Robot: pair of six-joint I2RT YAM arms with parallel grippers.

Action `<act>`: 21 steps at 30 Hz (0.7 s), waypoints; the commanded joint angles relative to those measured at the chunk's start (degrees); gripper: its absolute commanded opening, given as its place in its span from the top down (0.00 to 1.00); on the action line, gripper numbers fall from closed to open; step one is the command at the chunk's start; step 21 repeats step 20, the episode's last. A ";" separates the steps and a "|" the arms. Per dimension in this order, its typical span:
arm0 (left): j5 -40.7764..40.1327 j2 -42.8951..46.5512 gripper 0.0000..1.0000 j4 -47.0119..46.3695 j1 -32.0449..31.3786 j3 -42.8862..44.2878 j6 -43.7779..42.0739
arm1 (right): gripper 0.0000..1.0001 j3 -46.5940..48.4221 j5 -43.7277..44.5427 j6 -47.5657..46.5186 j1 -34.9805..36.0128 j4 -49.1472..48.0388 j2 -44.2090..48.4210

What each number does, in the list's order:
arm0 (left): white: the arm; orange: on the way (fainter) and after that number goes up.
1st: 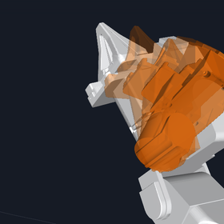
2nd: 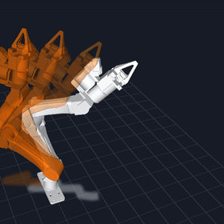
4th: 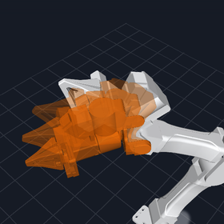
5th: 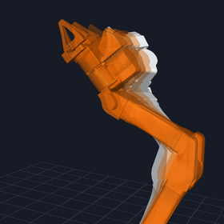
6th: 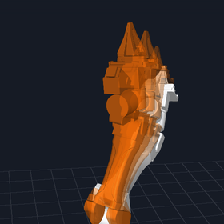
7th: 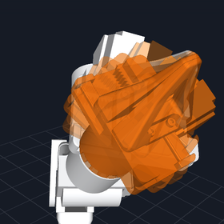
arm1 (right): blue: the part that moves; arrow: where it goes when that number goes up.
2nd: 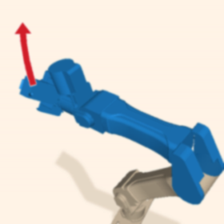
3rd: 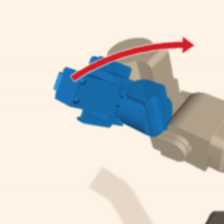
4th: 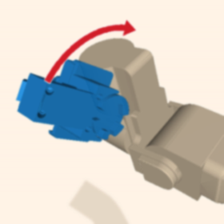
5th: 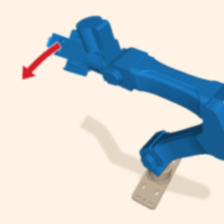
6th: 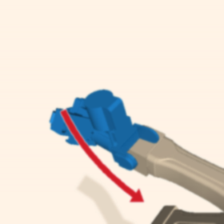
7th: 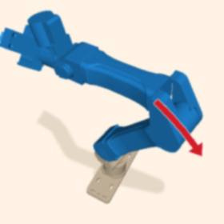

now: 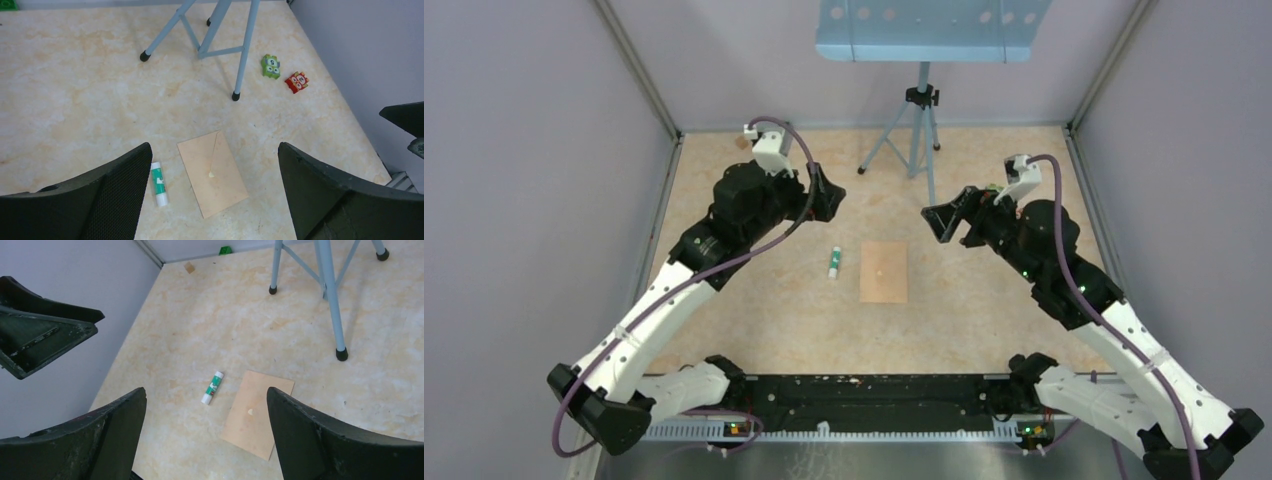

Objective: Place the letter into the envelope and seal it

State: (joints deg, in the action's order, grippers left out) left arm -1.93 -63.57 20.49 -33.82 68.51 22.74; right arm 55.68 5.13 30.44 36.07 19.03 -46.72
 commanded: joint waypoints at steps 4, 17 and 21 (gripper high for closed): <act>-0.47 4.81 0.01 -1.35 0.08 1.75 -0.67 | 0.12 2.36 1.62 -2.17 -0.48 -1.42 3.13; -1.69 5.83 0.01 -0.62 0.12 1.38 -0.83 | 0.11 2.61 0.70 -2.27 -0.43 -1.34 3.34; -1.18 5.64 0.01 -0.35 0.14 1.45 -1.17 | 0.11 2.79 0.54 -2.17 -0.48 -1.06 2.99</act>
